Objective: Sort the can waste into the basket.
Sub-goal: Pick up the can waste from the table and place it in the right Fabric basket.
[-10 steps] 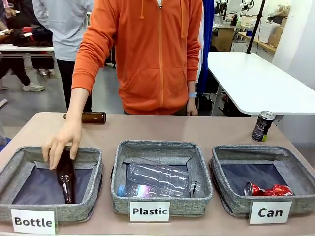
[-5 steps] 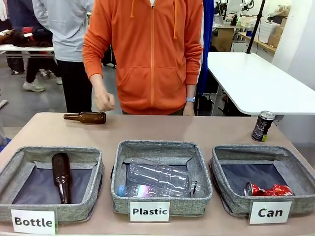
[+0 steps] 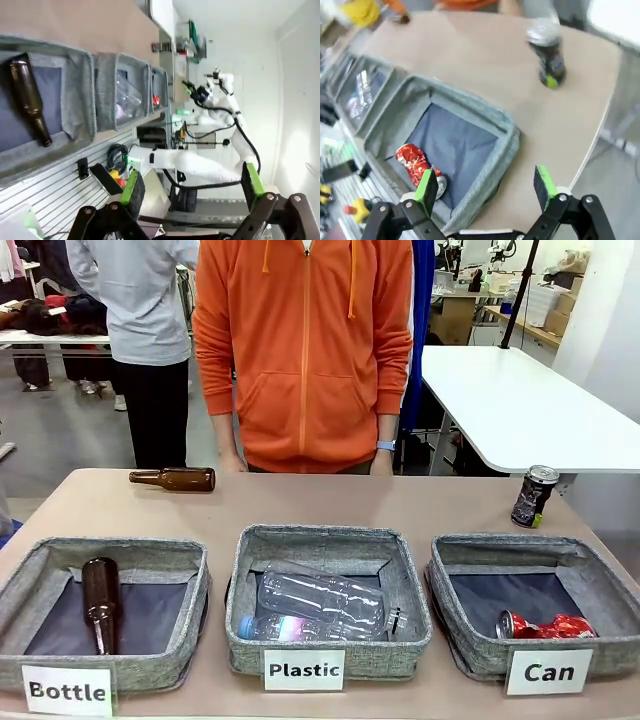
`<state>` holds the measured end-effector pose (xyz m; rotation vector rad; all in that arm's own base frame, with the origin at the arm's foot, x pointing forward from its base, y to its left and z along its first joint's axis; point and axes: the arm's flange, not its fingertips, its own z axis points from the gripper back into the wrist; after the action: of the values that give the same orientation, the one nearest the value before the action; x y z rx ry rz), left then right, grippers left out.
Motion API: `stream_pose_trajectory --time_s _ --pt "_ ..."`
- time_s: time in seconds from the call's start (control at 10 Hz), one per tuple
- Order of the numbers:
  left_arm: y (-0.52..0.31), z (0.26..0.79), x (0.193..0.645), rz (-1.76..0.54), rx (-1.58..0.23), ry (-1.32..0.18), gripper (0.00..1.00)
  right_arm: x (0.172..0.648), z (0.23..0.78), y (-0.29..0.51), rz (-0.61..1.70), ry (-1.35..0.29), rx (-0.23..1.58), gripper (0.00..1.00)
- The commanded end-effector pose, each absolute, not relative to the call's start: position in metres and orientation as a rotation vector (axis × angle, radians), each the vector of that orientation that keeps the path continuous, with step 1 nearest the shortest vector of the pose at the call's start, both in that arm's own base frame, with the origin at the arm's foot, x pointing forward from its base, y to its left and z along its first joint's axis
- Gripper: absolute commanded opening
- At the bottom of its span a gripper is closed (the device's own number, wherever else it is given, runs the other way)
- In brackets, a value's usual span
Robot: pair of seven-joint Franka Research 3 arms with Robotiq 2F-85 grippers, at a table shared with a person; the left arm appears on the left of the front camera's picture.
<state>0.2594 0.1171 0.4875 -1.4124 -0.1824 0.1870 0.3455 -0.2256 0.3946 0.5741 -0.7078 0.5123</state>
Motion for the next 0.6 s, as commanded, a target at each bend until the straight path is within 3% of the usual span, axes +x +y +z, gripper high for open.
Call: stream_pose_trajectory --time_s 0.0,0.4,0.5 --pt "0.067 0.477 0.26 0.163 -1.43 -0.127 1.0 0.387 0.361 -0.237 0.631 -0.793 0.616 1.0" --pt "-0.034 0.433 0.248 0.079 -1.336 -0.011 1.0 0.426 0.335 -0.222 0.646 -0.93 0.53 1.0" --pt "0.041 0.483 0.299 0.081 -1.379 -0.048 1.0 0.431 0.334 -0.221 0.649 -0.946 0.493 1.0"
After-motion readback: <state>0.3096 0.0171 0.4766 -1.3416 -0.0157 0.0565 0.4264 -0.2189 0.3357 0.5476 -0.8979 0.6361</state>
